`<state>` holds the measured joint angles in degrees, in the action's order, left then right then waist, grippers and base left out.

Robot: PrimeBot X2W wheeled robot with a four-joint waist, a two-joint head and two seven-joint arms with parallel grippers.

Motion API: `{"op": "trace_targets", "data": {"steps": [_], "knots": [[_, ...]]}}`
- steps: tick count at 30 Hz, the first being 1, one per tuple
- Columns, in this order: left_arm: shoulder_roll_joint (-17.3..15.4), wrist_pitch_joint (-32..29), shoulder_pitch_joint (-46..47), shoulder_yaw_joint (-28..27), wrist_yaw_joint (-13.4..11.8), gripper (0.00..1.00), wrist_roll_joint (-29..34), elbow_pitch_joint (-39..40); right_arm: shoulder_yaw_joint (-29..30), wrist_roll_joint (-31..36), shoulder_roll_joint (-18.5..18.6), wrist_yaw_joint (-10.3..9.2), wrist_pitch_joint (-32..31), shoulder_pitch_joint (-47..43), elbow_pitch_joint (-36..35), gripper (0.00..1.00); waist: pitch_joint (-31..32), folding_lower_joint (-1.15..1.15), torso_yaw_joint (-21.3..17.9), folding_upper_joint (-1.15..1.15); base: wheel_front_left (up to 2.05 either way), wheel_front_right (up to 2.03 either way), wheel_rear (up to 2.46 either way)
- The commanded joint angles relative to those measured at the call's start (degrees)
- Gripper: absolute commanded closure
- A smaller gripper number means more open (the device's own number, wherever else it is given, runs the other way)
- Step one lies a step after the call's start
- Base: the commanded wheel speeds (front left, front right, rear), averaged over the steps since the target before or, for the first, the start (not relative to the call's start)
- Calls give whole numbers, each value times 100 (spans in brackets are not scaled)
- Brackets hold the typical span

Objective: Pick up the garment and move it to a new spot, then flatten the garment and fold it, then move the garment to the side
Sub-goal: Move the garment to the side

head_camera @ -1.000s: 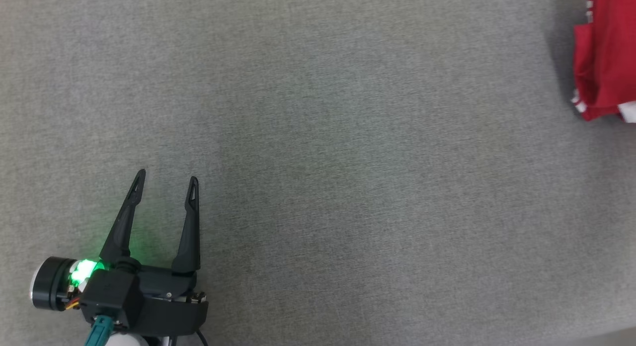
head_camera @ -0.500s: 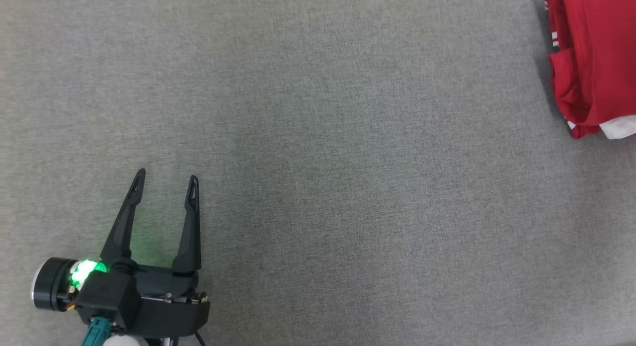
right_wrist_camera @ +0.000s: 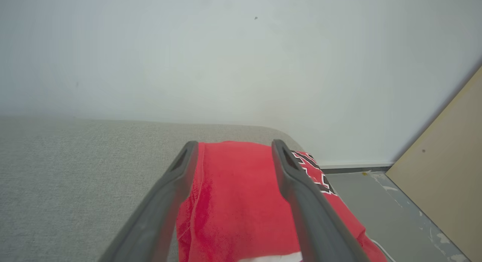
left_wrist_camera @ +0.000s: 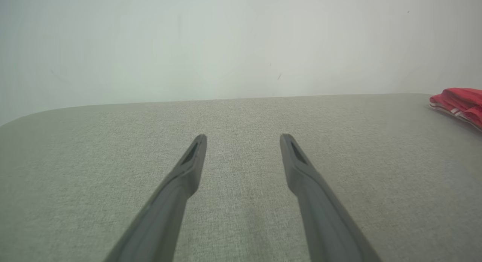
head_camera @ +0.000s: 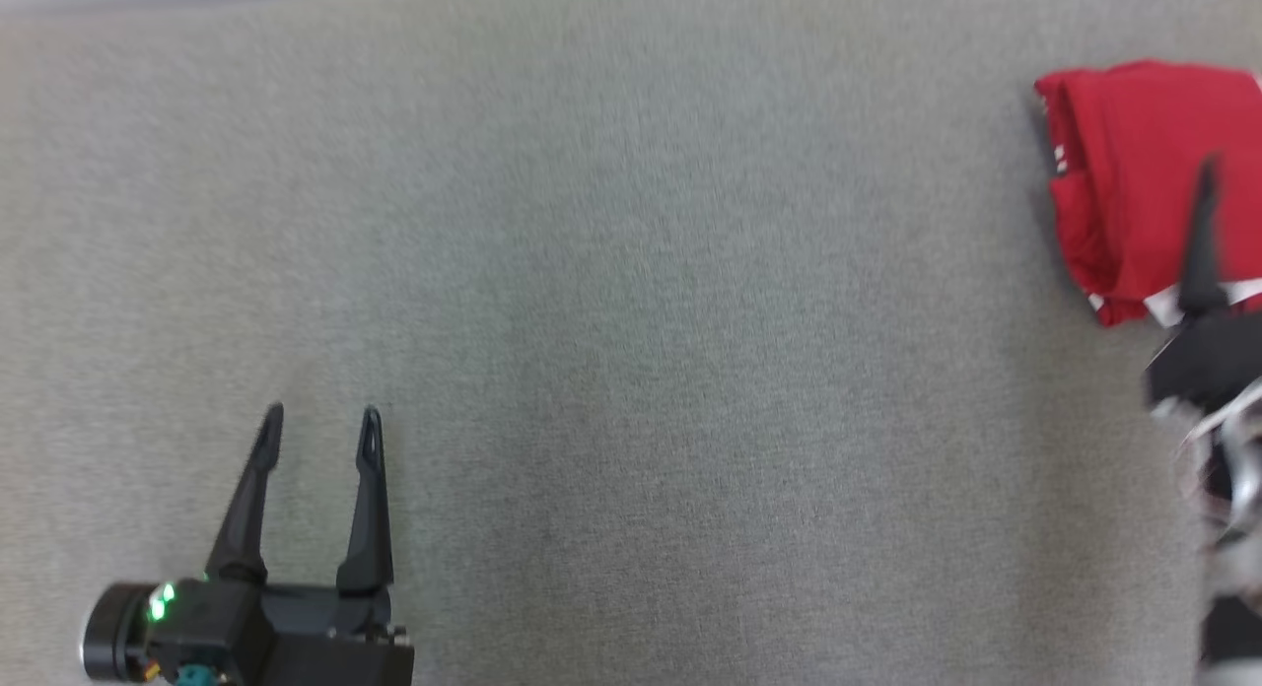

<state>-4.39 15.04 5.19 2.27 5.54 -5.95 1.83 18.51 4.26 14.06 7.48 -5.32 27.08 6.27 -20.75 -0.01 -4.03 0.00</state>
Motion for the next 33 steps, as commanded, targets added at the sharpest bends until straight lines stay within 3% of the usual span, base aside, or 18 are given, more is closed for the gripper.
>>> {"op": "trace_targets", "data": {"steps": [1, 11, 19, 33], "knots": [[25, 16, -161, -26, -42, 0, 45, -83, -77, -68, -161, -2, 92, -331, -177, 0, 525, 1, 118, 0, 0, 0, 0], [93, 16, -506, -154, -27, 0, -60, -33, -443, -439, -700, -2, 573, -1528, -508, 0, 1187, 1, 312, 0, 0, 0, 0], [136, 16, -657, -309, -62, 0, -235, -540, -700, -369, -1042, -2, 1240, -1975, -112, 0, 1532, 1, 288, 0, 0, 0, 0], [153, 16, -1026, -391, -246, 0, -443, -723, -1218, -524, -1126, -2, 1672, -2589, 503, 0, 1940, 1, 332, 0, 0, 0, 0]]}}
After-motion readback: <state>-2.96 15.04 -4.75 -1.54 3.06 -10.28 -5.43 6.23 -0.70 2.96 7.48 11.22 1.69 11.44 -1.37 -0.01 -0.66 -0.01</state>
